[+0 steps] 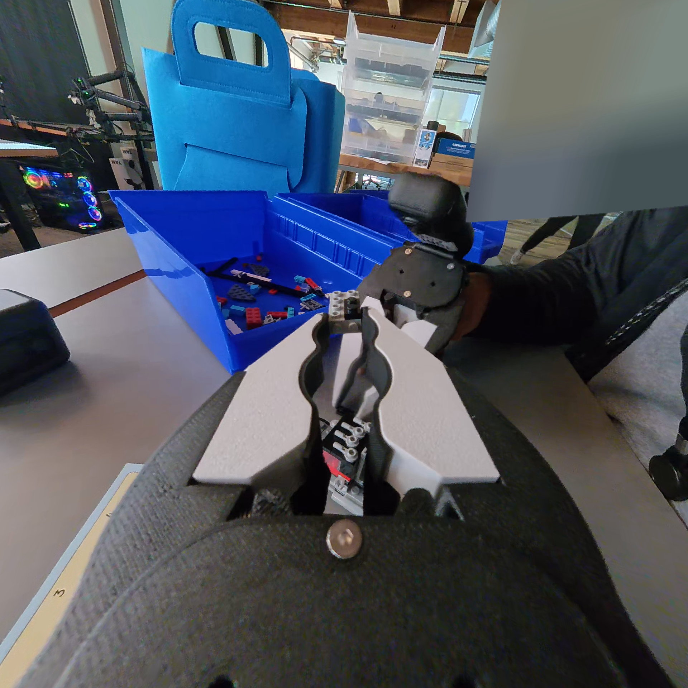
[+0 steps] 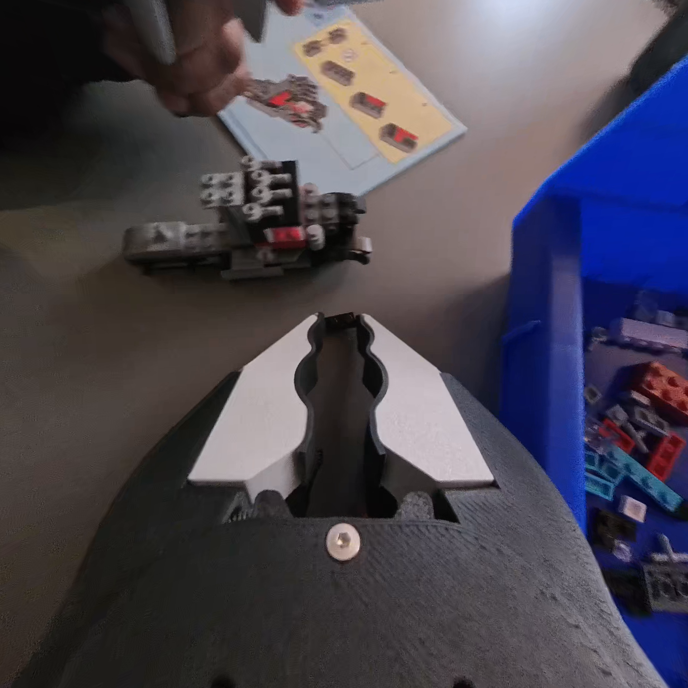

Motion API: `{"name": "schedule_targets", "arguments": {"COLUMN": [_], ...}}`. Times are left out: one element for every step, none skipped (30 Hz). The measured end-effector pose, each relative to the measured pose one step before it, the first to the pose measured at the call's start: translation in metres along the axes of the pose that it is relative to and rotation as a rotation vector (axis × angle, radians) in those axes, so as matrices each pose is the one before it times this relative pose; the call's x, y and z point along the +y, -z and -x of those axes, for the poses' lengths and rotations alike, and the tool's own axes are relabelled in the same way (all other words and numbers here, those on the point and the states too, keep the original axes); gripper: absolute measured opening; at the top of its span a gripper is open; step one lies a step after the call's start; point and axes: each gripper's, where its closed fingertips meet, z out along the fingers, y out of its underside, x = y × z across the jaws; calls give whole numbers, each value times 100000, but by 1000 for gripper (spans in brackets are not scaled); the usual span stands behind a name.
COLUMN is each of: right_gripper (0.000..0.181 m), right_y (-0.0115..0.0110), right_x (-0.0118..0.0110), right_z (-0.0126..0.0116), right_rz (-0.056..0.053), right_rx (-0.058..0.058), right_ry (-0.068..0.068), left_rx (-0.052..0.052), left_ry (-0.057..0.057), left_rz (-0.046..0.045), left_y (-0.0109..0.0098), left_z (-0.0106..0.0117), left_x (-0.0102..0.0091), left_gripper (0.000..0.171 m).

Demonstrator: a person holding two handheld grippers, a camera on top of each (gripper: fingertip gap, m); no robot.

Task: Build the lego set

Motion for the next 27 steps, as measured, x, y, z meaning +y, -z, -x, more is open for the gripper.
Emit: {"name": "schedule_targets", "arguments": {"right_gripper": [17, 17, 17, 18, 18, 24, 30, 33, 37, 40, 40, 40, 40, 39, 37, 36, 34, 32, 30, 29, 28, 28, 28, 29, 29, 28, 28], "right_y": [276, 255, 284, 280, 205, 121, 49, 38, 39, 67, 22, -10, -19, -16, 12, 20, 46, 62, 34, 33, 16, 15, 41, 21, -17, -78, -99], "right_x": [327, 450, 149, 59, 61, 141, 228, 198, 82, 18, 14, 13, 0, 29, 29, 61, 58, 74, 85, 61, 59, 3, -115, -157, -77, 60, 113], "right_z": [404, 241, 633, 441, 256, 255, 77, -114, -191, -120, -3, -114, -389, -425, -280, -260, -260, -362, -417, -276, -125, 62, 250, 255, 85, -104, -143], "right_rz": [490, 1076, -580, -981, -539, 159, 967, 932, 319, 24, -89, 139, 123, 157, 173, 150, 177, 105, 242, 164, 200, -59, -693, -948, -370, 558, 961], "right_rx": [-2905, -1645, -3222, -1459, -171, 28, 1274, 2303, 2704, 2106, 1020, 1179, 2629, 2627, 1640, 1519, 1456, 2043, 2167, 1353, 355, -759, -1901, -1854, -762, 371, 594], "right_ry": [1779, 2500, 2674, 1511, 558, 516, 345, 197, 162, -38, -343, -659, -902, -1126, -1049, -886, -569, -714, -1080, -1063, -984, -1023, -788, -756, -581, -200, -297], "left_rx": [227, 175, 210, 207, 194, 78, 37, 84, 65, -69, -136, -98, -49, -23, 167, 192, 50, 59, -18, 29, 31, 10, -40, 4, 19, 32, 48], "left_ry": [-82, -204, -167, -83, -83, -96, -58, 7, -4, 58, -6, 71, 143, 156, 181, 100, 39, -16, -84, -35, 33, 42, 48, 37, 20, 16, -25], "left_rz": [122, 150, 104, 49, 107, 165, 76, -103, -221, -83, -36, -54, -83, -69, 42, 104, 247, 325, 241, 160, 33, -50, -9, -25, -66, -13, 52], "left_y": [-7, -29, -24, -44, -32, -28, -10, -3, 2, 9, 12, -2, 1, -7, -9, -10, -15, -13, -11, -11, -2, 5, 14, 8, -5, -1, -28], "left_z": [-67, -72, -74, -65, -58, -40, -17, -23, -25, 23, 37, 32, 36, 26, -6, -17, -9, 3, -1, 2, 4, 1, 19, -1, -4, -6, -5], "left_x": [2, 7, 10, 0, 18, 36, 22, -23, -38, -3, 3, 0, 14, 6, 22, 32, 53, 63, 44, 31, 13, 3, -3, -13, -9, -2, 16], "left_gripper": [17, 17, 17, 16, 16, 16, 17, 17, 16, 16, 16, 16, 16, 16, 17, 17, 17, 17, 17, 17, 17, 17, 17, 17, 17, 17, 17]}}
